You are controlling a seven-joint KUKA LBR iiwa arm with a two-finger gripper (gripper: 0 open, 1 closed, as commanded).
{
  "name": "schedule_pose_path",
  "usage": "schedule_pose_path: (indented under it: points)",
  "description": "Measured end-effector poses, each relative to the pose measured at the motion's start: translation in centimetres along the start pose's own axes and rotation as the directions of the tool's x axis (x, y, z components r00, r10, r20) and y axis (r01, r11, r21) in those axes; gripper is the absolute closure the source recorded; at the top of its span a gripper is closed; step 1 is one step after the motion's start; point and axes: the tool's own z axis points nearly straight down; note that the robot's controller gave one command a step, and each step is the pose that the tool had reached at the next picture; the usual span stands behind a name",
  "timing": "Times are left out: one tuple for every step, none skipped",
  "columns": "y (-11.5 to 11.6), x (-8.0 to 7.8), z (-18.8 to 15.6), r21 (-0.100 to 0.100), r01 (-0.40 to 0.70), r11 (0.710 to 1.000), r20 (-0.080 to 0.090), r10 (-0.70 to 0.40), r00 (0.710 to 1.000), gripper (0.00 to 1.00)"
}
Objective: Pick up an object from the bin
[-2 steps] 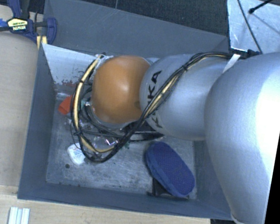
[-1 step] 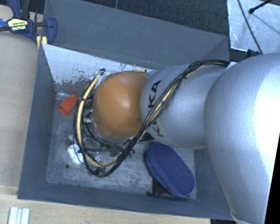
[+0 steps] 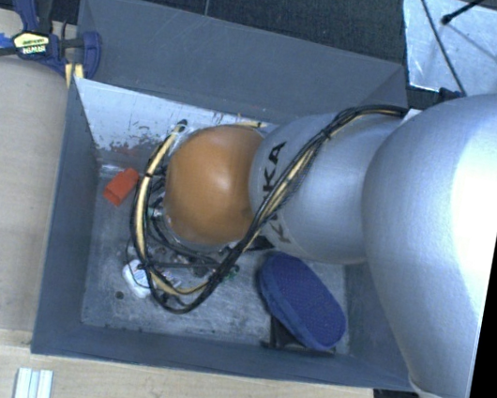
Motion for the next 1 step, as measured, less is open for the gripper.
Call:
schedule_pose_path:
  points:
    - [2.61, 0.28, -14.33, 0.004, 0.029, 1.000, 0.008, -0.029, 1.000, 1.00]
